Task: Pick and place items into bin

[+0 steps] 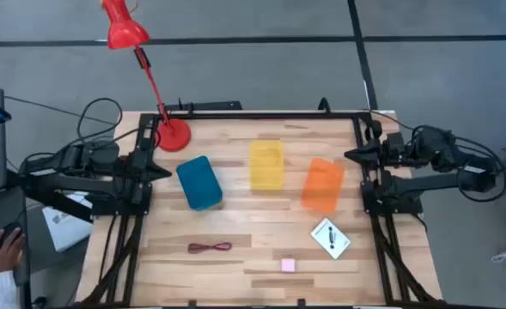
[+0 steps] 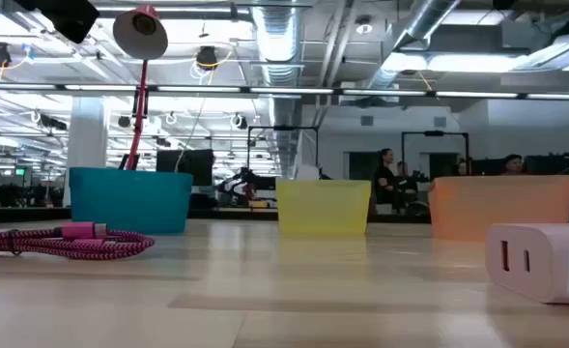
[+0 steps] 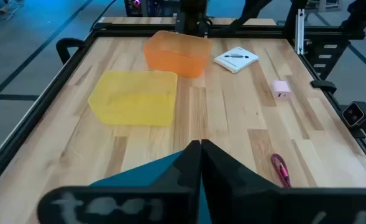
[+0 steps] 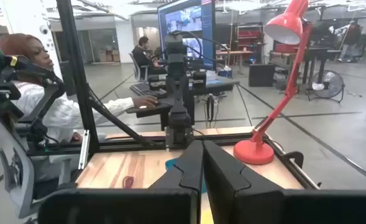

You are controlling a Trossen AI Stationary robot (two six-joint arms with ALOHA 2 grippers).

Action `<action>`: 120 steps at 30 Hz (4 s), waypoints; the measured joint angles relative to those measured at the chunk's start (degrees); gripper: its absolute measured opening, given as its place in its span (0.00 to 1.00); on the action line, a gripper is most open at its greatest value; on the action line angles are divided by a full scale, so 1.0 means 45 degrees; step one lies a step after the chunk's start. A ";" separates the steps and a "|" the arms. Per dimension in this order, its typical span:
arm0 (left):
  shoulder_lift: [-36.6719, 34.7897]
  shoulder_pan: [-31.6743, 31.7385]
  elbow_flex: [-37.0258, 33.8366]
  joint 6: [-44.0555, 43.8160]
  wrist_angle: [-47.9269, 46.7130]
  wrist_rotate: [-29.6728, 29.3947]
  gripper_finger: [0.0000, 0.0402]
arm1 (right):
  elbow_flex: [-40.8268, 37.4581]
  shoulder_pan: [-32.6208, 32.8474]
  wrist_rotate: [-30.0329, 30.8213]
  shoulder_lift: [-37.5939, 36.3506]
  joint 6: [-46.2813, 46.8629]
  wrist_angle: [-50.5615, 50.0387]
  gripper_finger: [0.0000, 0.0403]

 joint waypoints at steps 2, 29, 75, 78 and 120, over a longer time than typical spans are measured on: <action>0.0000 -0.0001 0.0001 0.0003 0.0000 0.0005 0.00 | 0.0005 0.0003 0.0003 0.0000 0.0000 -0.0003 0.02; 0.0000 0.0003 0.0003 0.0003 0.0000 0.0005 0.00 | 0.0000 0.0005 0.0000 -0.0004 0.0000 0.0000 0.02; 0.0005 0.0003 -0.0022 -0.1316 0.1960 -0.0216 0.00 | 0.0000 0.0005 0.0001 -0.0004 0.0000 0.0000 0.02; 0.0005 0.0000 -0.0019 -0.1620 0.2952 -0.0313 0.00 | 0.0005 0.0003 0.0000 -0.0001 0.0000 -0.0002 0.02; 0.1443 -0.0590 -0.4090 -0.1981 1.3991 0.0045 0.00 | -0.0093 0.1396 -0.0029 0.2855 -0.1131 0.1312 0.08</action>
